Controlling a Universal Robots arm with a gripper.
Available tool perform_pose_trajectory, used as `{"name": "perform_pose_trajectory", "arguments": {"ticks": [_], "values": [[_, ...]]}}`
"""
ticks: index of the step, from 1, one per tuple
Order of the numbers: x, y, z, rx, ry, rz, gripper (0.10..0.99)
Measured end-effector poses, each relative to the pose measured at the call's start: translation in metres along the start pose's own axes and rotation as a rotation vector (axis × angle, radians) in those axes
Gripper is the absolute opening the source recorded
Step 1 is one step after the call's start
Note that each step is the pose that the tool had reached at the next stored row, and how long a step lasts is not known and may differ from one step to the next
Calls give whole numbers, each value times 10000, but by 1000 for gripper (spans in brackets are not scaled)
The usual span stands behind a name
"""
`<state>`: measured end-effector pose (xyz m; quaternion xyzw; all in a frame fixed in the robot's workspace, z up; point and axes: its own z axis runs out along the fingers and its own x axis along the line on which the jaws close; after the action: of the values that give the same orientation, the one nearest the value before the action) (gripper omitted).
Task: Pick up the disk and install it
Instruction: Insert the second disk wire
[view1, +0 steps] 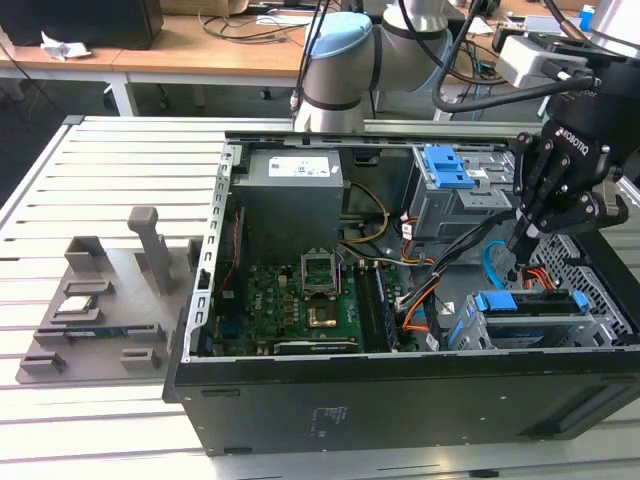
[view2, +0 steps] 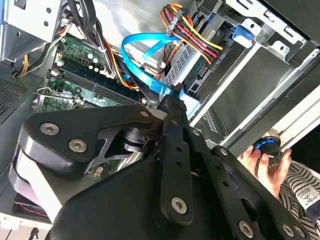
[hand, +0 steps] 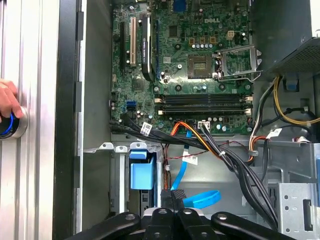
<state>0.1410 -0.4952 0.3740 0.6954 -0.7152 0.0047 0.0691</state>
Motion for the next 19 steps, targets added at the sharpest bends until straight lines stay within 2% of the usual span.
{"name": "perform_pose_trajectory", "arguments": {"ticks": [4,6,8,11,16,19], "values": [[166,-6,20,0,5,0,102],[245,-23,59,-2,2,4,102],[260,-48,87,-8,-4,10,102],[263,-123,155,-22,-4,20,102],[270,-158,201,-27,-6,50,102],[305,-181,230,-34,-11,92,102]]}}
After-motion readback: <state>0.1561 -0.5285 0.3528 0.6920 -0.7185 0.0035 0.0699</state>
